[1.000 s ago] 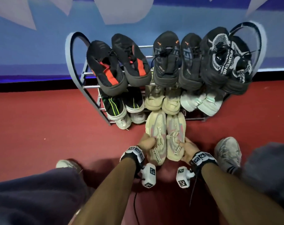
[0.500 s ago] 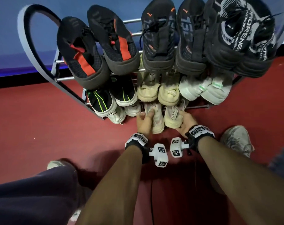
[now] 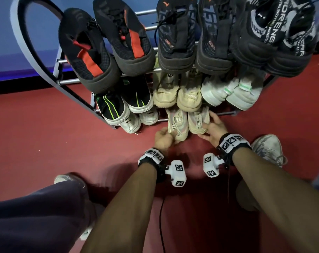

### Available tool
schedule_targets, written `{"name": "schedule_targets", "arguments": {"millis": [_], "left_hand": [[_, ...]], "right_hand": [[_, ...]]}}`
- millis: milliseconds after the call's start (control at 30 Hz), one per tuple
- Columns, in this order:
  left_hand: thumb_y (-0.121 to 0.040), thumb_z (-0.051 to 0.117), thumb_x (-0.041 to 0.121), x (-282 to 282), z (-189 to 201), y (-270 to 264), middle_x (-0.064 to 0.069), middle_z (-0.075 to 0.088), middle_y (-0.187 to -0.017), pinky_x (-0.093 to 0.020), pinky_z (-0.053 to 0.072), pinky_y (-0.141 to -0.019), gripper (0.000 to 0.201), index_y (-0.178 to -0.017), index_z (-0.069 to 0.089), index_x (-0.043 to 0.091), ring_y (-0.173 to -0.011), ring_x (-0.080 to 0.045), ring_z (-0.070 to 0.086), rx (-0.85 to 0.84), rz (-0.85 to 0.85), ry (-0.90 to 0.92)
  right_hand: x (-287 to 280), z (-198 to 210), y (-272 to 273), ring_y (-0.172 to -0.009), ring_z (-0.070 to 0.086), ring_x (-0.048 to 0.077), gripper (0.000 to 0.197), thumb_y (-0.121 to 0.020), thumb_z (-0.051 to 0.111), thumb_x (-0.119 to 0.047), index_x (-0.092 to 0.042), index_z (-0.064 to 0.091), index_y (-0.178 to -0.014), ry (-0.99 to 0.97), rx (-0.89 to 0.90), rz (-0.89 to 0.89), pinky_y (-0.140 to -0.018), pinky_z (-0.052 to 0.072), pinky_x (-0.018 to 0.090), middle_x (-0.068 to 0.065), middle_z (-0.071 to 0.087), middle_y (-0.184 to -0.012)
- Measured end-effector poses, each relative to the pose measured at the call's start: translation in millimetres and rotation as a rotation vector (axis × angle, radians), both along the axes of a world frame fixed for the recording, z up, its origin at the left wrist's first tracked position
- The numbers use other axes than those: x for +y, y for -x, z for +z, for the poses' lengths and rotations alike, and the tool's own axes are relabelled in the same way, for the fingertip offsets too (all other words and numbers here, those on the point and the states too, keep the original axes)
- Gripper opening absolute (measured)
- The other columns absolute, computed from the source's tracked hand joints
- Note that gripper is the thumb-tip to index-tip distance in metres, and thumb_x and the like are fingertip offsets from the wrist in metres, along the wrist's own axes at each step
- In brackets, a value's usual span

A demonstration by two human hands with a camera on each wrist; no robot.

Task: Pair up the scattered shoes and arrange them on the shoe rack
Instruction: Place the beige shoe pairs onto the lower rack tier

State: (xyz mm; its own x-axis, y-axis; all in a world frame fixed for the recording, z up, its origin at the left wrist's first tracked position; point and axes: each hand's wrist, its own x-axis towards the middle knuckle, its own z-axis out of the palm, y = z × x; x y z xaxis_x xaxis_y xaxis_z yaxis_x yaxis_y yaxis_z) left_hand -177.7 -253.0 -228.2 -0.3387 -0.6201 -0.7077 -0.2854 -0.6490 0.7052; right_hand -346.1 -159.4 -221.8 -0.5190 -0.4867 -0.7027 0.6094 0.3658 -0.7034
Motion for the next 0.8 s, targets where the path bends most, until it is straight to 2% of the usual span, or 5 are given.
{"name": "schedule_targets", "arguments": {"millis": [233, 400, 533, 700, 800], "left_hand": [[-0.087, 0.075, 0.009, -31.9, 17.6, 33.2, -0.007, 0.064, -0.121, -0.039, 0.045, -0.110, 0.054, -0.135, 0.051, 0.009, -0.114, -0.021, 0.060, -0.076, 0.132, 0.125], [-0.093, 0.060, -0.004, -24.9, 7.1, 24.2, -0.010, 0.070, -0.123, -0.036, 0.049, -0.106, 0.047, -0.135, 0.054, 0.015, -0.111, -0.025, 0.066, -0.038, 0.040, 0.048], [-0.092, 0.050, -0.016, -26.0, 6.5, 14.3, -0.001, 0.064, -0.110, -0.012, 0.048, -0.053, 0.059, -0.140, 0.055, 0.018, -0.064, -0.006, 0.061, 0.070, 0.021, 0.047], [-0.073, 0.062, -0.011, -24.9, 13.4, 19.4, -0.004, 0.066, -0.135, -0.037, 0.054, -0.100, 0.084, -0.149, 0.046, 0.021, -0.118, -0.024, 0.065, 0.176, -0.007, 0.014], [-0.080, 0.059, -0.012, -26.5, 20.4, 26.0, -0.008, 0.060, -0.141, -0.030, 0.059, -0.089, 0.086, -0.156, 0.033, 0.020, -0.117, -0.023, 0.064, 0.149, -0.051, 0.014]], "right_hand": [[-33.6, -6.0, -10.5, -0.104, 0.069, 0.027, 0.036, -0.092, 0.067, -0.015, -0.023, 0.047, -0.122, -0.063, -0.102, -0.136, -0.062, 0.060, 0.038, 0.007, 0.066, -0.123], [-34.5, -20.2, -26.7, -0.111, 0.066, 0.029, 0.042, -0.091, 0.065, -0.001, -0.016, 0.050, -0.127, -0.020, -0.086, -0.196, -0.062, 0.058, 0.033, 0.011, 0.066, -0.124], [-37.1, -20.7, -26.3, -0.102, 0.065, 0.030, 0.044, -0.091, 0.061, 0.006, -0.007, 0.052, -0.132, 0.047, -0.034, -0.376, -0.066, 0.060, 0.036, 0.015, 0.064, -0.118], [-43.8, -21.5, -25.1, -0.100, 0.065, 0.027, 0.038, -0.093, 0.058, 0.005, -0.009, 0.054, -0.128, 0.050, -0.030, -0.396, -0.068, 0.058, 0.036, 0.013, 0.064, -0.116], [-44.7, -23.0, -29.7, -0.106, 0.067, 0.030, 0.047, -0.091, 0.058, 0.008, -0.009, 0.051, -0.135, 0.079, -0.072, -0.446, -0.072, 0.059, 0.035, 0.017, 0.064, -0.124]]}}
